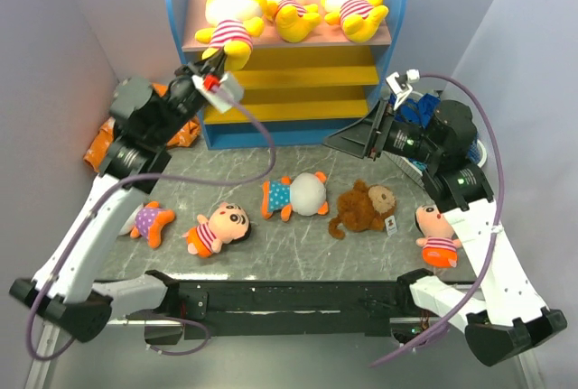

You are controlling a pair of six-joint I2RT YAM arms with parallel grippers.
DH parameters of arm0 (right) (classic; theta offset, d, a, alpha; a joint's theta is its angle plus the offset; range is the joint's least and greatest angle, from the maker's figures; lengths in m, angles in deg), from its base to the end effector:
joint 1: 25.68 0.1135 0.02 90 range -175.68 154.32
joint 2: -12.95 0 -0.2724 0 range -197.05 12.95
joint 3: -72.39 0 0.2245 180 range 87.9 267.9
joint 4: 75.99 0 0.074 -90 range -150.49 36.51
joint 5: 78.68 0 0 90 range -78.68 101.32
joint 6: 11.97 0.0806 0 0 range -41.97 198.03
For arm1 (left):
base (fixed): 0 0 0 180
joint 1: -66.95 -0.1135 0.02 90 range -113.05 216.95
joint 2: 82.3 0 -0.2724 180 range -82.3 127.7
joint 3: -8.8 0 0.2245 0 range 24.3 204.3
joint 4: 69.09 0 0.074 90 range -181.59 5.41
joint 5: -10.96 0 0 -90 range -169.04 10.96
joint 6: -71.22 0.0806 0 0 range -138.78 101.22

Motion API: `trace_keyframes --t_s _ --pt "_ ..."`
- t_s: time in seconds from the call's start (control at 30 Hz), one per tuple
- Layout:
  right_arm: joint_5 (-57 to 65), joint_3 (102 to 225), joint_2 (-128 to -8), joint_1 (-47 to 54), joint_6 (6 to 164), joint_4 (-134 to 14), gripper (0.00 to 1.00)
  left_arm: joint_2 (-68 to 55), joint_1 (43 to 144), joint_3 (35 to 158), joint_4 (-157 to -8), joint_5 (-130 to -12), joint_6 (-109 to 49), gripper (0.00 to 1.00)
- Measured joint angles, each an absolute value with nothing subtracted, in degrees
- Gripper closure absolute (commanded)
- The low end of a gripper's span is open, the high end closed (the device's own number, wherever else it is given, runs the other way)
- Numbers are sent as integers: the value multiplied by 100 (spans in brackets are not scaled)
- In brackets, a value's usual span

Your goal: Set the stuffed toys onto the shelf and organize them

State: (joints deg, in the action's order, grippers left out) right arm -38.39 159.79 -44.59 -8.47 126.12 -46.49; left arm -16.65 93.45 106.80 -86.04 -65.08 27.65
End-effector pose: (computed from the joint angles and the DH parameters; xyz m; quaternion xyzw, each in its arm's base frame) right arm 0.1677 0.1163 0.4559 -0.1171 0.6959 0.5967 0.3821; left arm 0.2098 -0.1263 0.5222 0.4352 0.4263 0.0641 0.7904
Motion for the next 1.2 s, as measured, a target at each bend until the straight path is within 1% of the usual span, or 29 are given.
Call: trace_keyframes --t_s 0.13,0.4,0.7,0.8,0.9,0.93,1.03,1.1,1.13,1.2 --pt "-3730 15979 -4288 -847 12437 -4452 0 -1068 9321 11124 -8567 -6882 2903 99" --pt "-3531 15982 -4076 -847 12151 -4101 0 -340 9140 11757 -8558 -7299 3028 99" --pt "-3367 16060 -3978 -847 12005 -3897 0 143 8803 12044 -8506 -7330 2997 99" --pt "-3325 16108 -3941 -847 11983 -3884 0 291 8712 12092 -8561 -7293 2977 97" --pt "-3306 16181 -3914 -847 11946 -3869 0 458 8657 12164 -8615 -7286 2960 89" --pt "-3299 16211 -3912 -847 11932 -3871 0 492 8650 12171 -8624 -7284 2955 80" --pt "-3284 16235 -3903 -847 11902 -3880 0 600 8644 12269 -8727 -7262 2942 68" --pt "-3275 16237 -3903 -847 11900 -3878 0 628 8644 12326 -8746 -7243 2949 63" --pt "-3266 16237 -3903 -847 11900 -3878 0 626 8644 12332 -8744 -7236 2953 57" --pt "-3258 16237 -3903 -847 11895 -3880 0 602 8642 12330 -8740 -7223 2953 51"
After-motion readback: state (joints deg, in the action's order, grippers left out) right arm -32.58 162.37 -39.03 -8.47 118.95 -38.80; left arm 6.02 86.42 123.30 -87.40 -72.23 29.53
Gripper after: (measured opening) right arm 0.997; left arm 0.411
